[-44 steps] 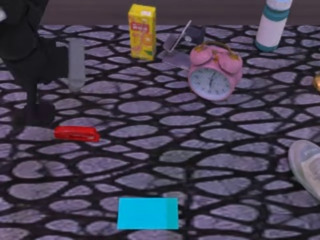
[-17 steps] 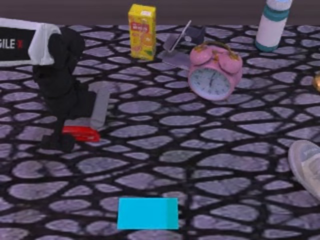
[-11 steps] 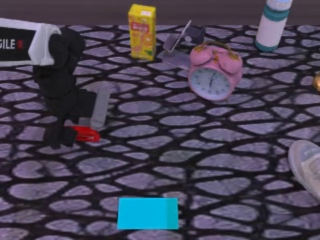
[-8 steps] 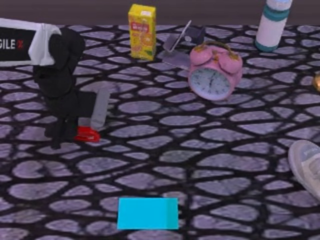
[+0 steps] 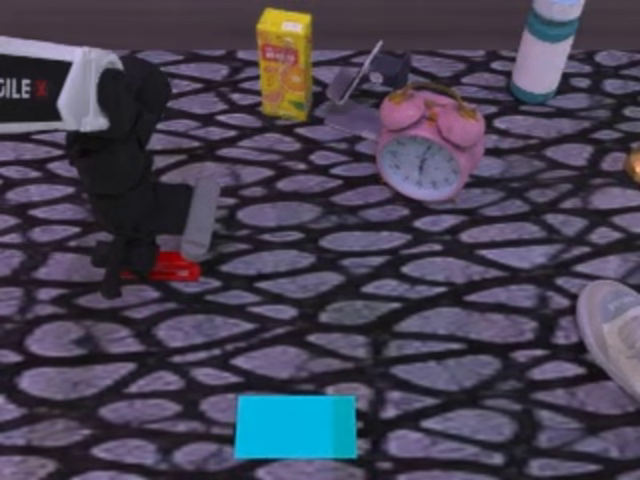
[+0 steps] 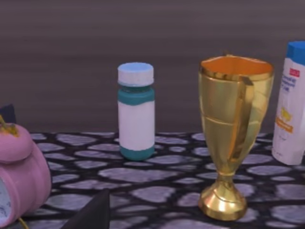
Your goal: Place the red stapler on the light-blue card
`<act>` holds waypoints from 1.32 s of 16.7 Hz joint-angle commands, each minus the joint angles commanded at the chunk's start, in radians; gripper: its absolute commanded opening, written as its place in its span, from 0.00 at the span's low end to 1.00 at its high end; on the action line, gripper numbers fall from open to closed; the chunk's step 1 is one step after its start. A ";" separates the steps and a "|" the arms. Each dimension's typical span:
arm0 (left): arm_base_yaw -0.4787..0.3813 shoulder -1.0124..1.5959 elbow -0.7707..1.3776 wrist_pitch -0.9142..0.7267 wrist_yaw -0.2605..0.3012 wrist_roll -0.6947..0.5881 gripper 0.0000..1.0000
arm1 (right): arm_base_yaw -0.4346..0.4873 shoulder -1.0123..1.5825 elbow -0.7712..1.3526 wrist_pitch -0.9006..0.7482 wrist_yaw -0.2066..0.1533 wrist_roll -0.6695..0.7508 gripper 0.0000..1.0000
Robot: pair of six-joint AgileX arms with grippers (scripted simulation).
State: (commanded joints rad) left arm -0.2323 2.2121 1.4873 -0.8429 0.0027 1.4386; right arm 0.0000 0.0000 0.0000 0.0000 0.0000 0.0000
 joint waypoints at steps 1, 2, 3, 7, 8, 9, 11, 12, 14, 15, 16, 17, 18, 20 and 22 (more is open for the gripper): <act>0.000 0.000 0.000 0.000 0.000 0.000 0.00 | 0.000 0.000 0.000 0.000 0.000 0.000 1.00; 0.000 0.000 0.000 0.000 0.000 0.000 0.00 | 0.000 0.000 0.000 0.000 0.000 0.000 1.00; 0.000 0.000 0.000 0.000 0.000 0.000 0.00 | 0.000 0.000 0.000 0.000 0.000 0.000 1.00; 0.006 -0.013 0.035 -0.040 0.000 0.001 0.00 | 0.000 0.000 0.000 0.000 0.000 0.000 1.00; 0.009 -0.025 0.059 -0.074 0.000 0.000 0.00 | 0.000 0.000 0.000 0.000 0.000 0.000 1.00; 0.011 -0.039 0.085 -0.119 0.000 0.000 0.00 | 0.000 0.000 0.000 0.000 0.000 0.000 1.00; 0.014 -0.069 0.140 -0.222 0.000 0.001 0.00 | 0.000 0.000 0.000 0.000 0.000 0.000 1.00; 0.014 -0.084 0.167 -0.268 -0.001 0.002 0.00 | 0.000 0.000 0.000 0.000 0.000 0.000 1.00; 0.017 -0.112 0.208 -0.327 -0.001 0.000 0.00 | 0.000 0.000 0.000 0.000 0.000 0.000 1.00; 0.018 -0.121 0.218 -0.340 -0.001 -0.002 0.00 | 0.000 0.000 0.000 0.000 0.000 0.000 1.00; 0.019 -0.123 0.221 -0.343 -0.001 -0.003 0.00 | 0.000 0.000 0.000 0.000 0.000 0.000 1.00; 0.019 -0.123 0.221 -0.343 -0.001 -0.003 0.00 | 0.000 0.000 0.000 0.000 0.000 0.000 1.00; 0.019 -0.123 0.221 -0.343 -0.001 -0.003 0.00 | 0.000 0.000 0.000 0.000 0.000 0.000 1.00; 0.011 -0.121 0.218 -0.340 -0.001 -0.004 0.00 | 0.000 0.000 0.000 0.000 0.000 0.000 1.00; -0.023 -0.142 0.198 -0.339 -0.001 -0.039 0.00 | 0.000 0.000 0.000 0.000 0.000 0.000 1.00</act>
State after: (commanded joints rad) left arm -0.2557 2.0703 1.6853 -1.1818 0.0018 1.3995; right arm 0.0000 0.0000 0.0000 0.0000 0.0000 0.0000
